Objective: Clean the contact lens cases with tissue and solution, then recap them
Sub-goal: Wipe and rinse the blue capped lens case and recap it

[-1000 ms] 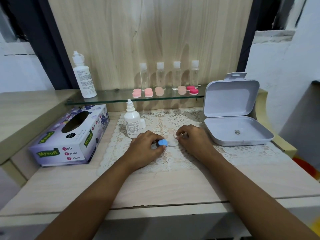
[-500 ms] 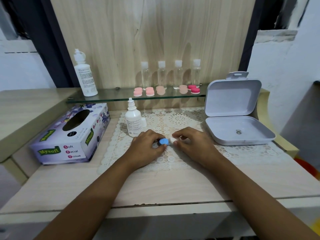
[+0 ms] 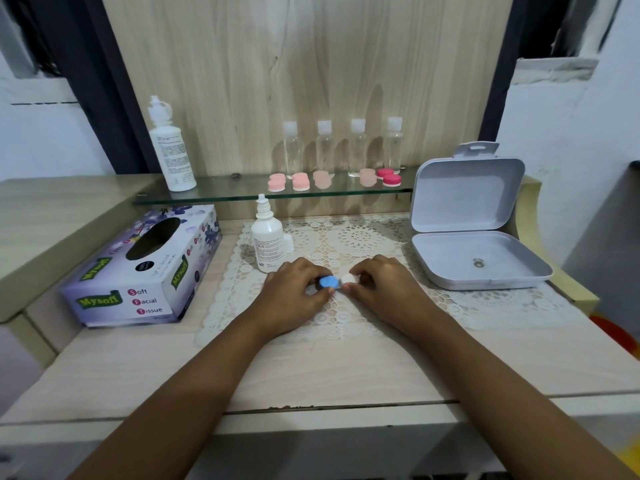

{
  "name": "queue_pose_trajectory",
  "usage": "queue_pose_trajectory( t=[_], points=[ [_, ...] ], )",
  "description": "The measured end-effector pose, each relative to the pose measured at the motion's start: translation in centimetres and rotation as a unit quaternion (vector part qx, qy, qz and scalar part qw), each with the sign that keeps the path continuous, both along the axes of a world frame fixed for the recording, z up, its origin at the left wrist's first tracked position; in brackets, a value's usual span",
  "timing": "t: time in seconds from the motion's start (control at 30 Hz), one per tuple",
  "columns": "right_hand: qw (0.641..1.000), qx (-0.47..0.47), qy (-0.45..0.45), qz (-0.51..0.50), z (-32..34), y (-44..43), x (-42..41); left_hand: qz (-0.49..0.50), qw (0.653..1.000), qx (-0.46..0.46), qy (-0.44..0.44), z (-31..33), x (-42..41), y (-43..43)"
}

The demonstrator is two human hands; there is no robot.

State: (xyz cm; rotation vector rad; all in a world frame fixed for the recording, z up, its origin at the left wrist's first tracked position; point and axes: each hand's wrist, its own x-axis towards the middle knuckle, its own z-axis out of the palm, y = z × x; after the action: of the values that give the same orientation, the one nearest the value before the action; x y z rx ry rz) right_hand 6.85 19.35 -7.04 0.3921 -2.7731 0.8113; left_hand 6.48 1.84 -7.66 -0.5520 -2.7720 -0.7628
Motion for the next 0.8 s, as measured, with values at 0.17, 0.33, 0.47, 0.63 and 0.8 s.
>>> queue_pose_trajectory(
  t=[0.17, 0.33, 0.47, 0.63, 0.8],
  points=[
    [1.000, -0.029, 0.010, -0.002, -0.04, -0.02, 0.30, 0.000, 1.000, -0.004, -0.001, 0.09, 0.08, 0.06],
    [0.999, -0.028, -0.028, 0.032, 0.29, 0.53, 0.37, 0.001, 1.000, -0.005, 0.002, 0.14, 0.14, 0.05],
    [0.999, -0.006, -0.014, 0.031, 0.20, 0.68, 0.37, 0.000, 1.000, -0.006, 0.002, 0.14, 0.17, 0.05],
    [1.000, -0.022, -0.001, 0.012, 0.11, 0.57, 0.40, -0.004, 1.000, -0.005, -0.001, 0.19, 0.23, 0.04],
    [0.999, -0.015, -0.024, 0.026, -0.12, 0.40, 0.31, -0.001, 1.000, 0.000, -0.006, 0.24, 0.26, 0.08]
  ],
)
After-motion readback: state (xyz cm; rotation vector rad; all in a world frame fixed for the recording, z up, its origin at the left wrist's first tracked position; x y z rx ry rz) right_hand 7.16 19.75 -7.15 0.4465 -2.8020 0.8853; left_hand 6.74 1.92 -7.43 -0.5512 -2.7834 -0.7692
